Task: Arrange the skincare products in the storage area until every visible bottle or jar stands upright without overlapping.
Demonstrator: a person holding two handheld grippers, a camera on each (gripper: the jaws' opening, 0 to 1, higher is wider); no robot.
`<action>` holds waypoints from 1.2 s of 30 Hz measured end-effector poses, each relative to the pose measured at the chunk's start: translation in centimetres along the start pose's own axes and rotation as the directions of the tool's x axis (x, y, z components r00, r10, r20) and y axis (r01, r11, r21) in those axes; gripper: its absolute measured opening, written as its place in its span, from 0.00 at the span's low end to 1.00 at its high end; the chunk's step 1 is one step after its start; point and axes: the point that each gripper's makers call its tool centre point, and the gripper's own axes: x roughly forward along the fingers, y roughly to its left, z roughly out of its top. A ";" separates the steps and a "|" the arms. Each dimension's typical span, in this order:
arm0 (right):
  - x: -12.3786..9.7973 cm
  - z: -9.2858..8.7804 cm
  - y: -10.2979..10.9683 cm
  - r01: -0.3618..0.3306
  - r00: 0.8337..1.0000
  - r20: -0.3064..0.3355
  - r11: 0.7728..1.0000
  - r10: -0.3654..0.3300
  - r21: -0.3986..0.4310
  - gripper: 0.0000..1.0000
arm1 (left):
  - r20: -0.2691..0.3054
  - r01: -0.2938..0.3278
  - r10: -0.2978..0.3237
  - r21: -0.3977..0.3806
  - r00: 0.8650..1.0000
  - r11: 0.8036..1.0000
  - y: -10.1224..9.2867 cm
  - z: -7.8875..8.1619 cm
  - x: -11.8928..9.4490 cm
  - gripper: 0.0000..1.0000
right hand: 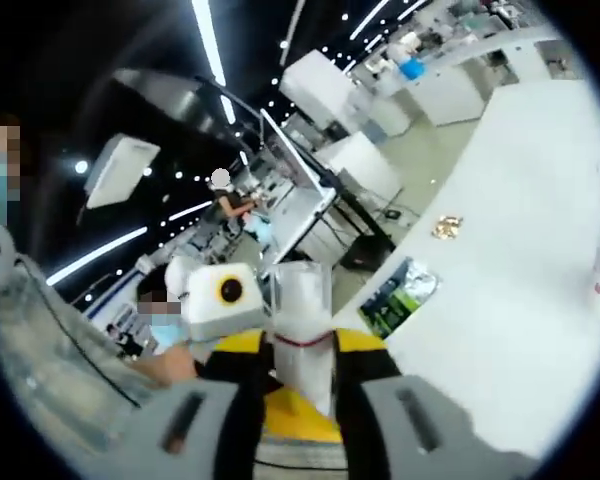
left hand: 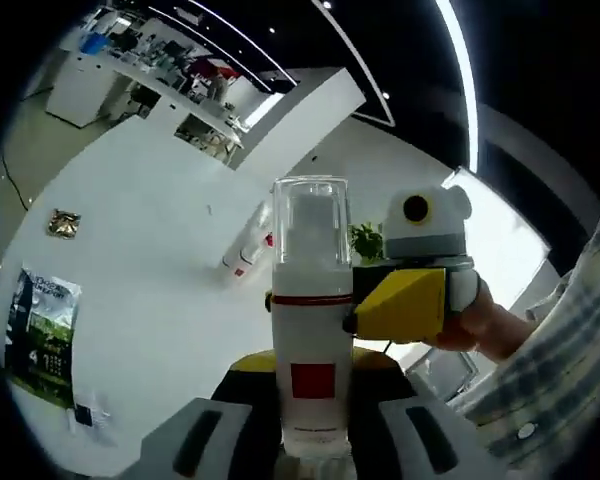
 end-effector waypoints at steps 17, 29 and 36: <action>-2.0 -0.5 1.0 -0.104 0.994 -0.018 0.994 0.104 -0.012 0.20 | -0.015 0.133 -0.132 0.142 0.991 0.981 -2.9 -0.9 -0.2 0.25; -4.6 -0.5 6.9 -0.422 0.906 -0.068 0.902 0.417 -0.088 0.21 | 0.005 0.479 -0.479 0.045 0.878 0.877 -9.4 -1.1 -1.8 0.26; -4.2 0.2 3.7 -0.191 0.979 0.037 0.970 0.198 -0.150 0.23 | 0.055 0.319 -0.323 0.069 0.945 0.945 -7.4 -0.4 0.5 0.22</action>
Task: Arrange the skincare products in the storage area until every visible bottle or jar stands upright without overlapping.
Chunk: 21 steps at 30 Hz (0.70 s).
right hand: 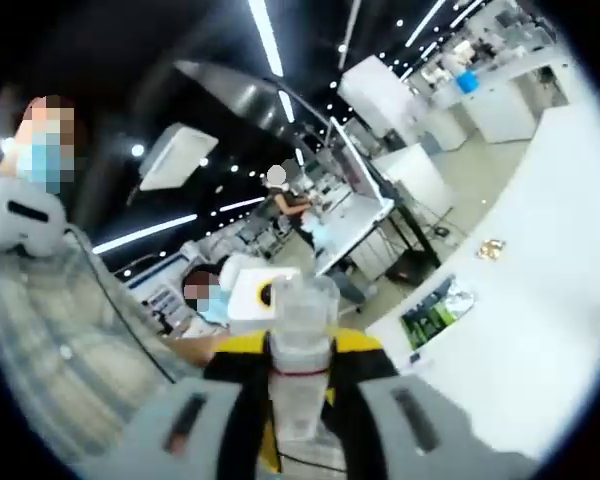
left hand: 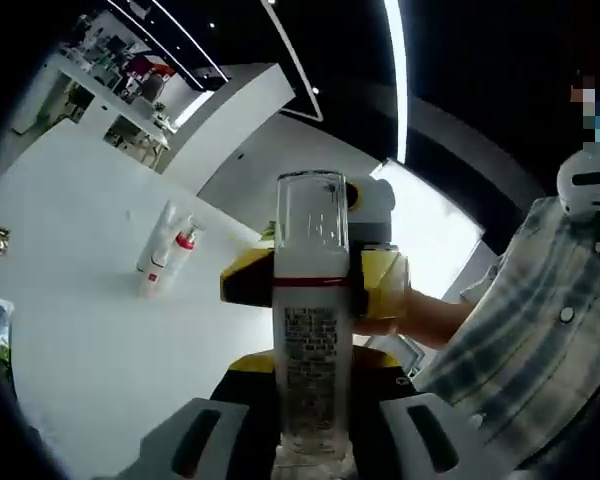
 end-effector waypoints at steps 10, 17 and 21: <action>1.0 -1.3 -1.5 0.135 0.990 -0.035 0.991 -0.134 0.020 0.30 | 0.015 -0.222 0.221 0.054 0.975 0.974 3.6 0.7 -1.4 0.22; 0.9 -2.1 -2.7 0.190 0.981 -0.042 0.980 -0.188 0.066 0.26 | -0.052 -0.269 0.278 0.138 0.959 0.953 4.0 -0.5 -0.8 0.22; 1.6 -2.4 -3.1 0.218 0.975 -0.055 0.972 -0.214 0.087 0.25 | -0.091 -0.347 0.372 0.212 0.924 0.914 5.2 -0.8 -1.8 0.22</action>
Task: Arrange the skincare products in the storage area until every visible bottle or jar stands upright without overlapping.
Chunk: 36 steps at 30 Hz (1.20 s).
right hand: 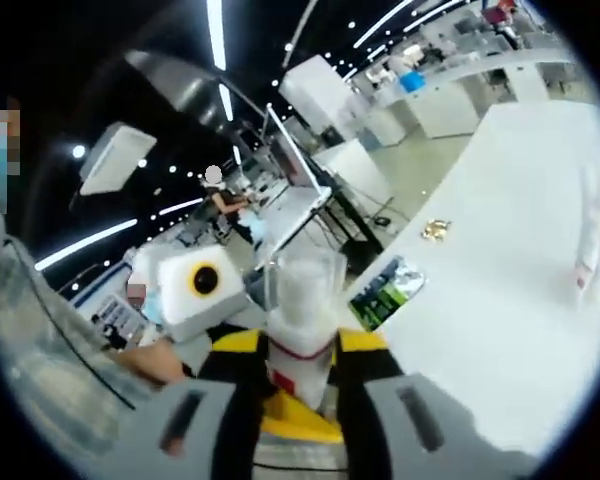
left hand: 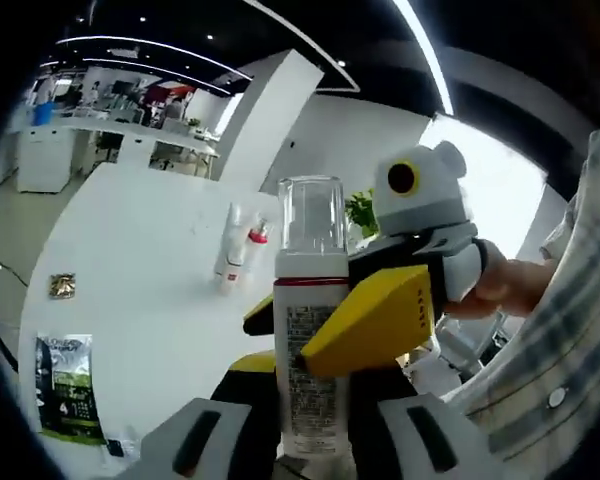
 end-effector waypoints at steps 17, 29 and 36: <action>3.0 0.1 0.3 -0.001 1.000 -0.019 1.000 0.002 0.012 0.22 | -0.076 -0.171 0.185 0.161 0.980 0.972 3.7 -0.5 -2.2 0.22; 3.0 -0.4 -0.6 0.001 0.999 -0.039 0.999 0.001 0.050 0.21 | -0.082 -0.193 0.202 0.108 0.976 0.975 4.0 -1.0 -1.5 0.22; 2.1 -0.8 -1.3 -0.019 0.995 -0.097 1.000 0.020 0.011 0.20 | -0.049 -0.217 0.223 0.091 0.974 0.972 3.7 -1.2 -0.4 0.24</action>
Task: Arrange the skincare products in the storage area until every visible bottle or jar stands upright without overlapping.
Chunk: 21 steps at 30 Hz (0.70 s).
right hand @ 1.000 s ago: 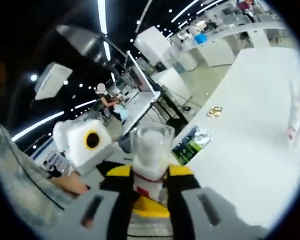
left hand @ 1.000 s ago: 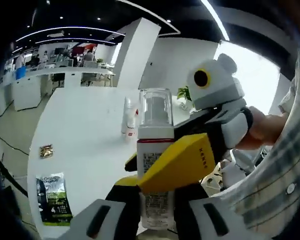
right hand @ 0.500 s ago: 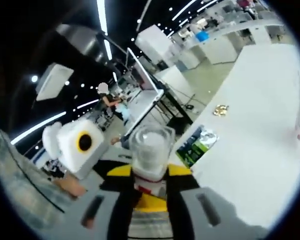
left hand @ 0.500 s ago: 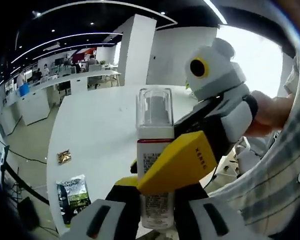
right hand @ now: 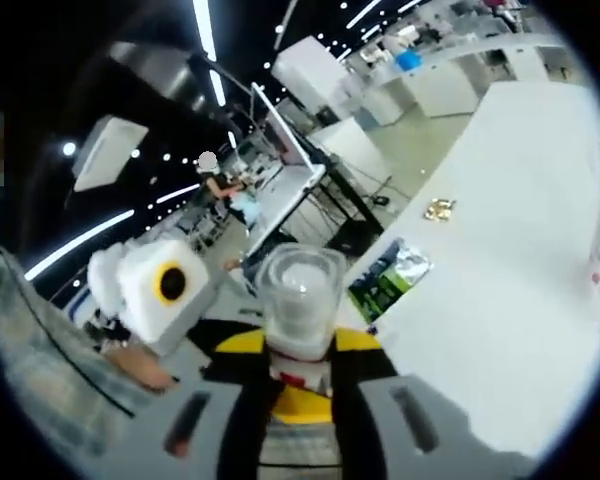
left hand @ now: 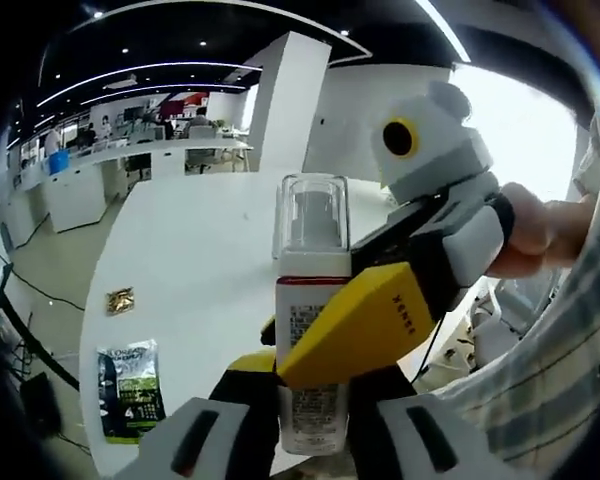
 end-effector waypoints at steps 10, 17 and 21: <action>-1.7 1.8 -1.8 -0.041 0.999 0.001 0.999 0.041 -0.031 0.20 | -0.035 -0.086 0.084 -0.044 0.996 0.995 0.6 1.2 0.7 0.29; -3.8 2.0 -4.6 -0.013 1.000 0.028 0.999 0.015 -0.048 0.21 | -0.072 -0.113 0.106 -0.094 0.992 0.989 0.5 0.8 0.7 0.33; -5.0 1.3 -6.7 0.036 0.999 0.038 0.995 -0.033 -0.088 0.21 | -0.100 -0.111 0.098 -0.126 0.990 0.986 0.6 -0.1 0.7 0.34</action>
